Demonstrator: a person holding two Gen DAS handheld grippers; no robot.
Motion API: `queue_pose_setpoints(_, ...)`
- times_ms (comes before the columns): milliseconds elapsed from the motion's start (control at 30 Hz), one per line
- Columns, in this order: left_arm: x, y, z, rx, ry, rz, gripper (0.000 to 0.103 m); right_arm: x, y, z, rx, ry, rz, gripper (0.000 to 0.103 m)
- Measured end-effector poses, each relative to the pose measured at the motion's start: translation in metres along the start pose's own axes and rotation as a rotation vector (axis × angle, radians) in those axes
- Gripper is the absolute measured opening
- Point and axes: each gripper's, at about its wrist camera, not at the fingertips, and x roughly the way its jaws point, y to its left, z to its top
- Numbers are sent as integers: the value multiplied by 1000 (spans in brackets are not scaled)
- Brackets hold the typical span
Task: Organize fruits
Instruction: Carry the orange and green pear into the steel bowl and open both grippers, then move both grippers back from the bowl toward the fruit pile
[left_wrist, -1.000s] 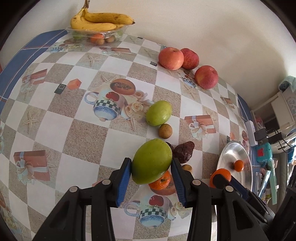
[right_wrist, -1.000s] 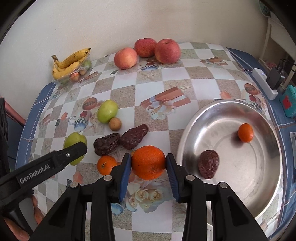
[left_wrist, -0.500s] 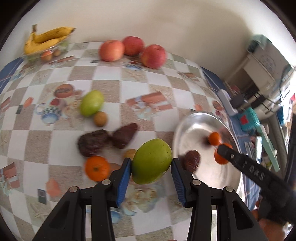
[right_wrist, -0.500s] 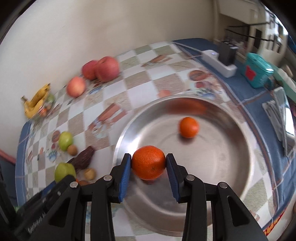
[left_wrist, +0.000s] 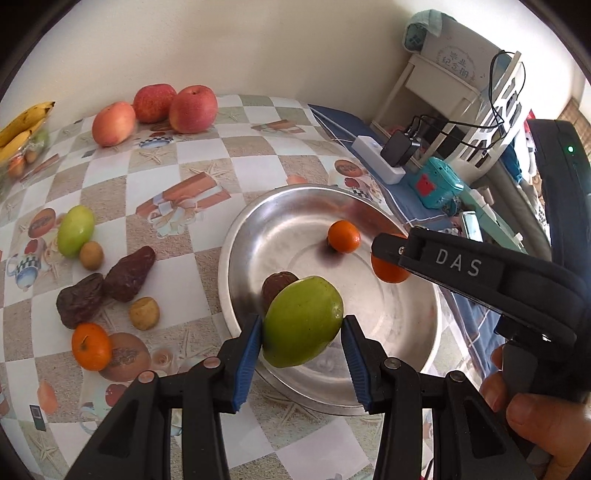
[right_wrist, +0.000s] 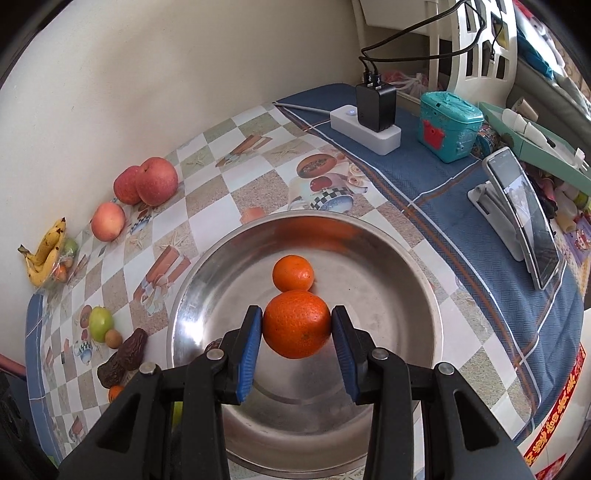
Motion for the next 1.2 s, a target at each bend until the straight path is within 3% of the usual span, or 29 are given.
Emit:
queue_pose_setpoints(433, -1, 4, 1, -14, -1, 0, 50, 4, 7, -2, -34, 17, -4, 41)
queue_pose_setpoints(967, -8, 34, 4, -129, 4, 36, 53, 8, 13, -5, -57, 35, 1, 41)
queue_pose_setpoints(1200, -20, 60, 9, -207, -13, 94, 53, 10, 18, -6, -83, 42, 7, 41)
